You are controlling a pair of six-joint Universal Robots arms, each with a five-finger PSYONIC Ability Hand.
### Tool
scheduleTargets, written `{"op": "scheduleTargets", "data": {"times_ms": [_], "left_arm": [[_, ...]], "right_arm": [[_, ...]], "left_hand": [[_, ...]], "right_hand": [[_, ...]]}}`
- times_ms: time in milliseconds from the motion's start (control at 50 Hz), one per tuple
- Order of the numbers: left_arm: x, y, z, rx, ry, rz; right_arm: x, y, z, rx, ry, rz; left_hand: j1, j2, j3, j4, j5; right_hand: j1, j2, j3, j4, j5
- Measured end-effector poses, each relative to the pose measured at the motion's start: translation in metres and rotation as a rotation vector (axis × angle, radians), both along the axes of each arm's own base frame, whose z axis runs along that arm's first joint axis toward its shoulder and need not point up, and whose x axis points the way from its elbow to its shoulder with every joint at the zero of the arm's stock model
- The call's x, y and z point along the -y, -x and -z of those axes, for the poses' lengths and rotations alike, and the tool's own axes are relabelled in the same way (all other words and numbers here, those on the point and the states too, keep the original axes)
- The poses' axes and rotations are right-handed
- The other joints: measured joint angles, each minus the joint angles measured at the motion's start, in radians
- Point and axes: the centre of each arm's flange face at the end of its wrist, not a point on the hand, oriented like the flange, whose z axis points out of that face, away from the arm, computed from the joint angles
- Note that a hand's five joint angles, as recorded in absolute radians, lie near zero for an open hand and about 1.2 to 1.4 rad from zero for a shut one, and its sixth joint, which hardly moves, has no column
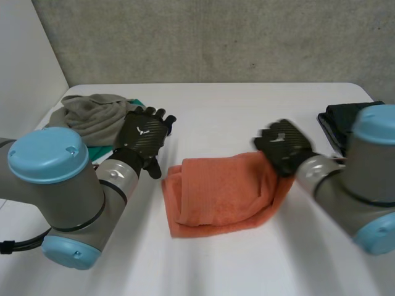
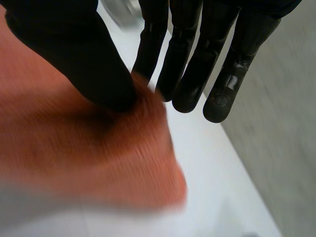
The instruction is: Fold the laundry.
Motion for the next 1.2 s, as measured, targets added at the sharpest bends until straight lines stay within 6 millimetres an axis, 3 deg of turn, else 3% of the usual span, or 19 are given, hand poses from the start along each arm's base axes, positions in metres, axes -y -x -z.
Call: {"op": "scheduleTargets", "data": {"times_ms": [40, 80, 100, 120, 160, 200, 240, 260, 280, 320, 460, 540, 640, 660, 680, 760, 920, 1200], "left_arm": [[0.0, -0.002, -0.001, -0.001, 0.001, -0.007], [0.0, -0.005, -0.002, -0.001, 0.002, -0.013], [0.0, -0.005, -0.002, -0.001, 0.002, -0.013], [0.0, -0.008, -0.004, -0.003, 0.005, -0.021], [0.001, -0.009, -0.006, -0.005, 0.008, -0.027], [0.003, -0.013, -0.009, -0.01, 0.016, -0.04], [0.005, -0.015, -0.012, -0.015, 0.023, -0.05], [0.006, -0.015, -0.013, -0.017, 0.025, -0.052], [0.007, -0.016, -0.015, -0.02, 0.031, -0.058], [0.009, -0.017, -0.018, -0.025, 0.038, -0.063], [0.01, -0.014, -0.025, -0.038, 0.057, -0.06], [0.006, -0.009, -0.026, -0.045, 0.059, -0.041], [0.0, -0.003, -0.023, -0.045, 0.049, -0.019], [0.0, -0.003, -0.023, -0.045, 0.049, -0.019], [-0.002, -0.002, -0.02, -0.042, 0.041, -0.012], [-0.004, -0.001, -0.017, -0.037, 0.032, -0.008], [-0.004, -0.001, -0.015, -0.035, 0.028, -0.007], [-0.004, -0.001, -0.008, -0.025, 0.012, -0.007]], "right_arm": [[-0.025, -0.033, 0.001, -0.022, 0.031, -0.128], [-0.045, -0.054, 0.006, -0.046, 0.048, -0.216], [-0.045, -0.054, 0.006, -0.046, 0.048, -0.216], [-0.068, -0.073, 0.016, -0.08, 0.06, -0.312], [-0.082, -0.083, 0.024, -0.102, 0.063, -0.368], [-0.101, -0.094, 0.037, -0.13, 0.058, -0.449], [-0.109, -0.098, 0.042, -0.128, 0.043, -0.484], [-0.11, -0.098, 0.043, -0.125, 0.039, -0.488], [-0.112, -0.098, 0.044, -0.101, 0.014, -0.494], [-0.108, -0.096, 0.039, -0.053, -0.021, -0.473], [-0.052, -0.058, -0.005, 0.248, -0.163, -0.213], [-0.006, -0.008, -0.025, 0.416, -0.22, 0.019], [0.03, 0.052, -0.016, 0.422, -0.241, 0.226], [0.03, 0.052, -0.016, 0.422, -0.241, 0.226], [0.038, 0.077, -0.005, 0.373, -0.25, 0.29], [0.039, 0.107, 0.018, 0.264, -0.282, 0.314], [0.031, 0.122, 0.051, 0.177, -0.355, 0.205], [0.032, 0.119, 0.061, 0.192, -0.374, 0.149]], "left_hand": [[0.0, 0.0, 0.0, 0.0, 0.0], [0.0, 0.0, 0.0, 0.0, 0.0], [0.0, 0.0, 0.0, 0.0, 0.0], [0.0, 0.0, 0.0, 0.0, 0.0], [0.0, 0.0, 0.0, 0.0, 0.0], [0.0, 0.0, 0.0, 0.0, 0.0], [0.0, 0.0, 0.0, 0.0, 0.0], [0.0, 0.0, 0.0, 0.0, 0.0], [0.0, 0.0, 0.0, 0.0, 0.0], [0.0, 0.0, 0.0, 0.0, 0.0], [0.0, 0.0, 0.0, 0.0, 0.0], [0.0, 0.0, 0.0, 0.0, 0.0], [0.0, 0.0, 0.0, 0.0, 0.0], [0.0, 0.0, 0.0, 0.0, 0.0], [0.0, 0.0, 0.0, 0.0, 0.0], [0.0, 0.0, 0.0, 0.0, 0.0], [0.0, 0.0, 0.0, 0.0, 0.0], [0.0, 0.0, 0.0, 0.0, 0.0]], "right_hand": [[0.0, 0.0, 0.0, 0.0, 0.0], [0.0, 0.0, 0.0, 0.0, 0.0], [0.0, 0.0, 0.0, 0.0, 0.0], [0.0, 0.0, 0.0, 0.0, 0.0], [0.0, 0.0, 0.0, 0.0, 0.0], [0.032, -0.134, -0.123, -0.13, -0.08], [-0.231, -0.418, -0.391, -0.397, -0.33], [-0.231, -0.418, -0.391, -0.397, -0.33], [-0.514, -0.743, -0.732, -0.735, -0.672], [-0.587, -0.904, -0.895, -0.9, -0.839], [-0.601, -0.959, -0.973, -0.957, -0.9], [-0.601, -0.959, -0.973, -0.957, -0.9], [-0.601, -0.959, -0.973, -0.957, -0.9], [-0.601, -0.959, -0.973, -0.957, -0.9], [-0.6, -0.957, -0.969, -0.954, -0.898], [-0.534, -0.866, -0.867, -0.878, -0.819], [-0.44, -0.767, -0.752, -0.759, -0.723], [-0.268, -0.556, -0.557, -0.569, -0.541]]}}
